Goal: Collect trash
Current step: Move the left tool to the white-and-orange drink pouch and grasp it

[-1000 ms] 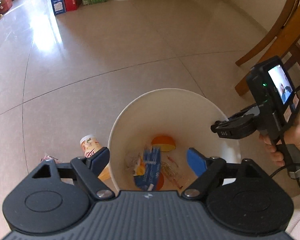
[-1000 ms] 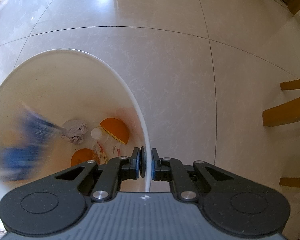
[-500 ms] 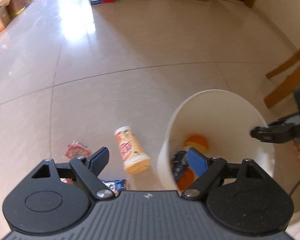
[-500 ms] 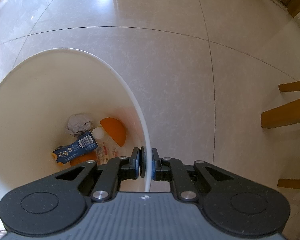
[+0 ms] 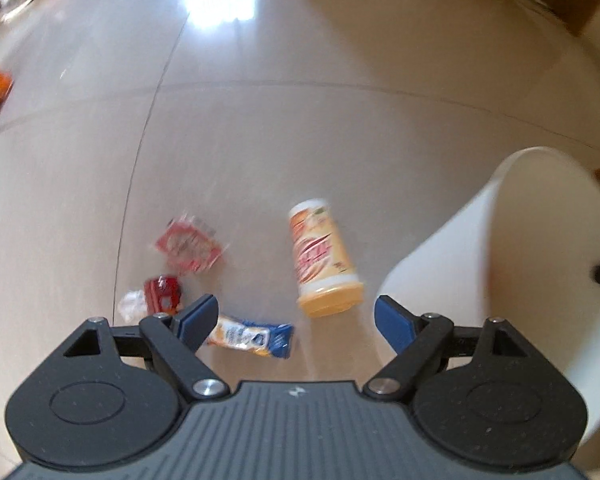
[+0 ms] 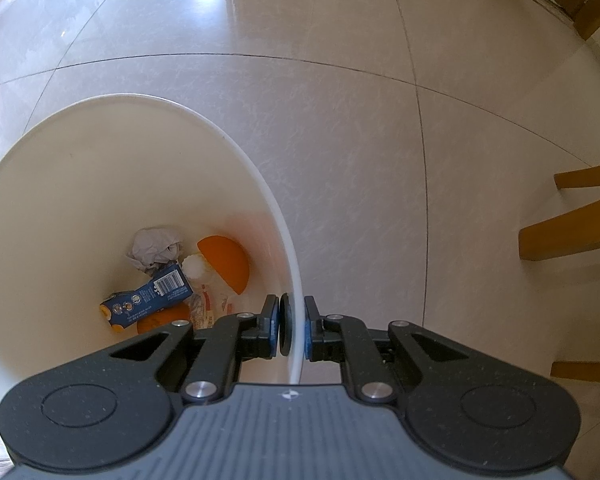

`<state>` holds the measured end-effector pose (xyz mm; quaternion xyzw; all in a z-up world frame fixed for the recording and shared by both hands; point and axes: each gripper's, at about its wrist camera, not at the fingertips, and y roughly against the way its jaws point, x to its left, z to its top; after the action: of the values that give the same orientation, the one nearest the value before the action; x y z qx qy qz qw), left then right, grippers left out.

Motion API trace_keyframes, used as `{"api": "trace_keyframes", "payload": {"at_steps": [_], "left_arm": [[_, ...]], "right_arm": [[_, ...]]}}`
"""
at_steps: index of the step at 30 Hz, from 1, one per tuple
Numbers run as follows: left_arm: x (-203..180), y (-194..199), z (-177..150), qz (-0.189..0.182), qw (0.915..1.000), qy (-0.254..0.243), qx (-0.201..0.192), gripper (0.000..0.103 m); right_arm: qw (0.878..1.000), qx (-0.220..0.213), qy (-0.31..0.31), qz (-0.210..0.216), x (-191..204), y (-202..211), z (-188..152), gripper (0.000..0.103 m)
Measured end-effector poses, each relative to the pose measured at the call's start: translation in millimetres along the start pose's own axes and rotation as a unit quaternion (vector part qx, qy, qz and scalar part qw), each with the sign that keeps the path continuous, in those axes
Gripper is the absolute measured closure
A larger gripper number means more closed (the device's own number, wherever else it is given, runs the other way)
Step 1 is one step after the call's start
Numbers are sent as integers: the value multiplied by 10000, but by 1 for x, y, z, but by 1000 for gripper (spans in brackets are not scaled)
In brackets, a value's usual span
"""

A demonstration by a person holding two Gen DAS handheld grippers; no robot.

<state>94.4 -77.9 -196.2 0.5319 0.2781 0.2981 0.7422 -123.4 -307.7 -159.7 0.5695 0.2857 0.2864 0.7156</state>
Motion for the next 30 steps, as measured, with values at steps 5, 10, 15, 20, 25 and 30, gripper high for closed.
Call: {"api": "trace_keyframes", "payload": {"at_steps": [5,10,15,20,25,30], "left_arm": [[18,-52,-14,262,9982,468,262,18],[41,-98,-26,261,9882,1395,580,18],[47,-125,-39,452,9794,1825,734,18],[54,-148,-47,542,9664,2402,736,18],[54,-170,-50,683,9589,2633,807,18],[51,-186,-56,728,9561,2647,1025,18]], "right_arm": [[10000,-13,17,-15,2,0,-1,88],[10000,-5,-11,-16,1,0,0,88],[10000,-18,-26,-9,0,0,0,88],[10000,-43,7,-32,2,0,-2,87],[9999,-66,17,-76,5,0,-3,86],[9999,-88,13,-96,6,1,-4,86]]}}
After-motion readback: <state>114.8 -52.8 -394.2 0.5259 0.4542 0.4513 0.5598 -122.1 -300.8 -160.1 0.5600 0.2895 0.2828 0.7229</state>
